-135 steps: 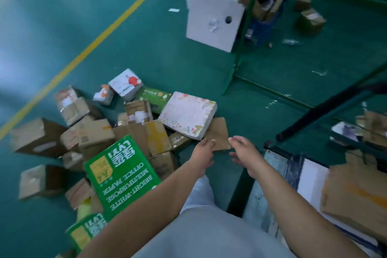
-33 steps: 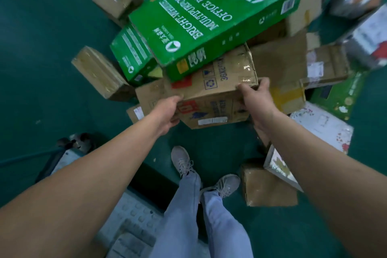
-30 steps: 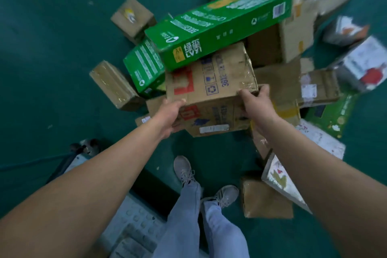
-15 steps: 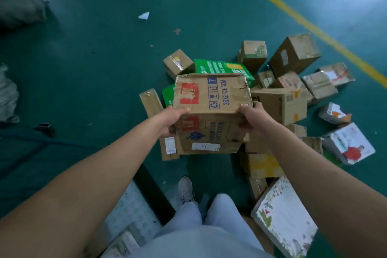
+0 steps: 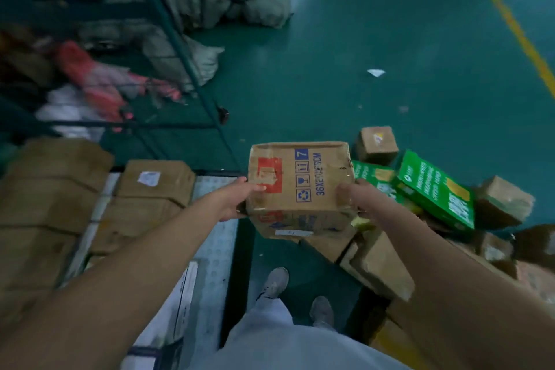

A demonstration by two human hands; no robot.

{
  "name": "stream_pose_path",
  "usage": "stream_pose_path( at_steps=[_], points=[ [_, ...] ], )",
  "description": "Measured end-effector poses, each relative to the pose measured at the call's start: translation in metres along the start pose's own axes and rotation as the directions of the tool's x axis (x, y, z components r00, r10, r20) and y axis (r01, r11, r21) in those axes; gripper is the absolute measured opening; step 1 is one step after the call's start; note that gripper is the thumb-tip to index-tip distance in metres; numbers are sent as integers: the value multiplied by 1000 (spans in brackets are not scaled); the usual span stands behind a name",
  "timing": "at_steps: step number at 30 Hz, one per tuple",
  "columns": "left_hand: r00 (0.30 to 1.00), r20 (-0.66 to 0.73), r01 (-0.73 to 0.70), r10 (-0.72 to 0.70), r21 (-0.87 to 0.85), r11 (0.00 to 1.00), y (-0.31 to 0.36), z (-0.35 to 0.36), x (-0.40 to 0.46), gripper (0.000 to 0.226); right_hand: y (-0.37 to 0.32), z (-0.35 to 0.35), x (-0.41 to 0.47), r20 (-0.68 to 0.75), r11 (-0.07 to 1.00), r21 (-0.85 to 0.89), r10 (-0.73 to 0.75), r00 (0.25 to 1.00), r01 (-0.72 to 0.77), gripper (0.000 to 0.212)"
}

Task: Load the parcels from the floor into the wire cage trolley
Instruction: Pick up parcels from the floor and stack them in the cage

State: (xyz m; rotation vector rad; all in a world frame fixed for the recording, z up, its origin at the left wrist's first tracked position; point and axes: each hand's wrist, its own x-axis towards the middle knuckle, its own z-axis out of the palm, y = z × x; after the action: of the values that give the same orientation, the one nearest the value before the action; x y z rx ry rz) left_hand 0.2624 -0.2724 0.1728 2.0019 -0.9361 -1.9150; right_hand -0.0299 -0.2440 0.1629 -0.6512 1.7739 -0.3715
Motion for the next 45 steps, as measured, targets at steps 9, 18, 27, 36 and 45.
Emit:
stream_pose_path(
  at_steps=[9, 18, 27, 36, 45],
  points=[
    [954, -286, -97, -85, -567, 818, -149, -65, -116, 26, -32, 119, -43, 372, 931, -273, -130, 919, 242, 41],
    [849, -424, -148, -315, -764, 628, -295, -95, -211, 29, -28, 266, -96, 649, 735, -456, -110, 753, 501, 45],
    [800, -478, -261, -362, -822, 506, -387, -127, -260, 26, -18, 387, -168, 728, 630, -524, -19, 685, 574, 43],
    [838, -269, -111, -474, -936, 335, -424, -201, -247, 62, -33, 496, -171, 628, 576, -619, -44, 777, 533, 92],
    [822, -302, -118, -483, -920, 373, -466, -238, -230, 25, -27, 580, -162, 643, 504, -673, 36, 765, 542, 44]
  ],
)
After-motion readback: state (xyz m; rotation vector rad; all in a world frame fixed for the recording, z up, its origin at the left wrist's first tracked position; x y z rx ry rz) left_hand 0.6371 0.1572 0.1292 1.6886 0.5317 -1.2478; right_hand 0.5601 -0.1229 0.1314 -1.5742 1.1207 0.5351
